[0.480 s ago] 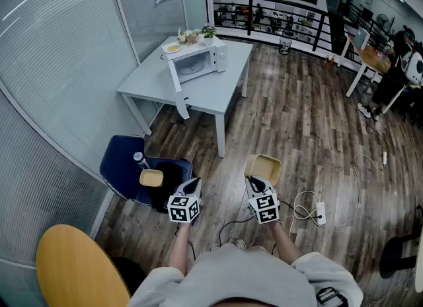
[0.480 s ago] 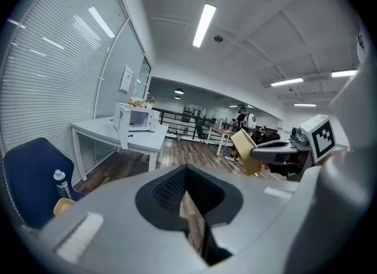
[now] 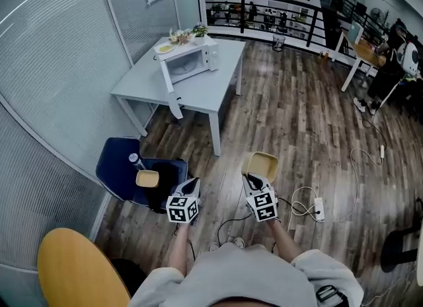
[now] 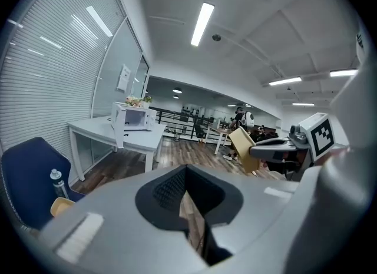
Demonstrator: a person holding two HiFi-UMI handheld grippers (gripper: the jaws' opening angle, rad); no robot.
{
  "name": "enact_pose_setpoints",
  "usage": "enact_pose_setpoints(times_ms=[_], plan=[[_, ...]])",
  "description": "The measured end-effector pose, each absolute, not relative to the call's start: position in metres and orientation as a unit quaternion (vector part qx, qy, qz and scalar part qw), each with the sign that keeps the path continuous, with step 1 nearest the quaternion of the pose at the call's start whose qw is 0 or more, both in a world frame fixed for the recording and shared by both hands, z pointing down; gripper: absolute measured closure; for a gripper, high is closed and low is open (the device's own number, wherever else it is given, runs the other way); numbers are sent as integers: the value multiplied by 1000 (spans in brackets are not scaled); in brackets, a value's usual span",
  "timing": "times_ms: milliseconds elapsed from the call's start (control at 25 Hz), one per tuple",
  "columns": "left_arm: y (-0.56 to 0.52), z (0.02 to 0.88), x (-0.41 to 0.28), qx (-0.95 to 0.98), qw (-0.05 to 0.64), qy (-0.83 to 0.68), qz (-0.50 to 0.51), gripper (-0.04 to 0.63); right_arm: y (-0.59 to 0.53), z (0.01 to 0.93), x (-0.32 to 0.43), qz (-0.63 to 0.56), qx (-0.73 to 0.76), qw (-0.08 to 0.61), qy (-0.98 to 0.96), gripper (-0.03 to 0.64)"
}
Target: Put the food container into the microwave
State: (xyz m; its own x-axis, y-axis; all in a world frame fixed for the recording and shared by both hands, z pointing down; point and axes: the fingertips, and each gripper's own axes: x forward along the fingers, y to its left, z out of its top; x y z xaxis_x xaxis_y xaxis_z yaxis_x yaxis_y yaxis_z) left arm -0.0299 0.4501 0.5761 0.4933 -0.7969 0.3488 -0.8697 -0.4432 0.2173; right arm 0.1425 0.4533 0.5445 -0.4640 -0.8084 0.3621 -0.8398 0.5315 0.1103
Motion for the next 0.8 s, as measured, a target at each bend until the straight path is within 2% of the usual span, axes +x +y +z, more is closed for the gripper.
enact_pose_setpoints(times_ms=[800], plan=[[454, 586, 30, 838, 188, -501, 104, 584, 448, 560, 194, 52, 466, 185, -864, 588]])
